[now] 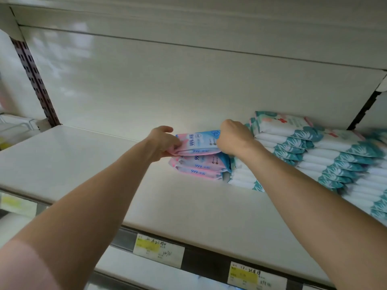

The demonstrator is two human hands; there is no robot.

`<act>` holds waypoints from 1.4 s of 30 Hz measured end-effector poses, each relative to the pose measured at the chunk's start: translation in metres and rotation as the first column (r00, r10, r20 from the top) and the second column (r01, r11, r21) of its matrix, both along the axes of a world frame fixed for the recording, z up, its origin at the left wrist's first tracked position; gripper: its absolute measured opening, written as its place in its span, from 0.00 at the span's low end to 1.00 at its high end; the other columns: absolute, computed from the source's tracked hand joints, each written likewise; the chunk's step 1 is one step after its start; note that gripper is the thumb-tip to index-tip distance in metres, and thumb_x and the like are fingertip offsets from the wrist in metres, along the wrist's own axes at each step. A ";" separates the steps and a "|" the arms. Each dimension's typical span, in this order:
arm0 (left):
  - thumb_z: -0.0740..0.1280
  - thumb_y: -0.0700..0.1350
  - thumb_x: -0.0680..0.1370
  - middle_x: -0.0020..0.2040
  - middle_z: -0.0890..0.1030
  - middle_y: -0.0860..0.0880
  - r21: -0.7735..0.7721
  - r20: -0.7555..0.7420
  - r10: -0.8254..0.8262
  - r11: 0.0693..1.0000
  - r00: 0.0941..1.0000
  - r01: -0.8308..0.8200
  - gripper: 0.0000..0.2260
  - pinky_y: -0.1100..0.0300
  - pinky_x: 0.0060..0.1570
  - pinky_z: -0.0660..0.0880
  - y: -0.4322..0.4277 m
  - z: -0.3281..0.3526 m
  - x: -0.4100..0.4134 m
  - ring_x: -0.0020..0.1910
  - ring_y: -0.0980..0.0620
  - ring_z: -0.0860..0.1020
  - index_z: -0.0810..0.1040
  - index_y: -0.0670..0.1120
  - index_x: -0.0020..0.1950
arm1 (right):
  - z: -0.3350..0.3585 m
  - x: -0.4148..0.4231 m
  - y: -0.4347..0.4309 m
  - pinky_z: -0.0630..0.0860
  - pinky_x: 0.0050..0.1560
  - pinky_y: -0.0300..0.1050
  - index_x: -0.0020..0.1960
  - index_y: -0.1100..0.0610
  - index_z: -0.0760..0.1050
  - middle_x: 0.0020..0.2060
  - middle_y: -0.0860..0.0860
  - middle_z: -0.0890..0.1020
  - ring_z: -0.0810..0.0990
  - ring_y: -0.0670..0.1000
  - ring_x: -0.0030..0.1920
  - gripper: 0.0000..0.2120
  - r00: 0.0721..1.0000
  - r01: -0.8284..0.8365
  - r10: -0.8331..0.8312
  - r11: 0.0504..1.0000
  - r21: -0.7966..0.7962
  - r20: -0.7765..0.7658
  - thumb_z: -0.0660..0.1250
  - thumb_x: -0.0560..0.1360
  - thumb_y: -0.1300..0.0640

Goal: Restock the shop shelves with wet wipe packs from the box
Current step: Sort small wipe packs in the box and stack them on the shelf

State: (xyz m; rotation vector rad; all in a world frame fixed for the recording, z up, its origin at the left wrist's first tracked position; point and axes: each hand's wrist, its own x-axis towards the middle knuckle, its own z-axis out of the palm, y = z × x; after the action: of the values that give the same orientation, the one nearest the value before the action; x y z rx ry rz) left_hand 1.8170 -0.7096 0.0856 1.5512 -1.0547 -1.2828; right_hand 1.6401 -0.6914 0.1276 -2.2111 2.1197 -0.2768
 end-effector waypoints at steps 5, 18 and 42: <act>0.64 0.36 0.75 0.61 0.77 0.42 -0.061 0.346 -0.024 0.997 0.938 0.048 0.23 0.57 0.57 0.74 -0.008 -0.009 -0.022 0.59 0.43 0.78 0.70 0.44 0.71 | -0.006 0.003 0.009 0.67 0.46 0.44 0.56 0.55 0.75 0.55 0.54 0.78 0.76 0.55 0.56 0.11 0.928 -0.086 0.076 0.996 -0.012 -0.366 0.63 0.75 0.64; 0.58 0.35 0.76 0.37 0.78 0.44 0.192 0.245 -0.103 0.980 0.964 0.055 0.08 0.56 0.39 0.75 -0.005 -0.026 0.006 0.35 0.48 0.76 0.76 0.40 0.42 | -0.050 -0.002 -0.009 0.67 0.46 0.48 0.65 0.60 0.61 0.59 0.57 0.74 0.76 0.59 0.59 0.21 0.900 -0.217 0.227 0.974 0.070 -0.371 0.63 0.75 0.64; 0.61 0.33 0.77 0.37 0.77 0.41 0.145 0.195 -0.103 0.986 0.975 0.075 0.05 0.49 0.45 0.79 -0.004 -0.036 -0.002 0.35 0.44 0.78 0.76 0.35 0.47 | -0.049 -0.001 -0.011 0.68 0.47 0.46 0.63 0.59 0.64 0.57 0.57 0.73 0.76 0.59 0.56 0.18 0.931 -0.217 0.239 0.970 0.108 -0.277 0.64 0.75 0.60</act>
State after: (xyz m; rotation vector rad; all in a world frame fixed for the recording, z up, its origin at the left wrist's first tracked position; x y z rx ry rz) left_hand 1.8147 -0.7134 0.0496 1.7858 -1.1966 -1.3019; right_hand 1.6395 -0.7024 0.0789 -2.5546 1.9250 0.1478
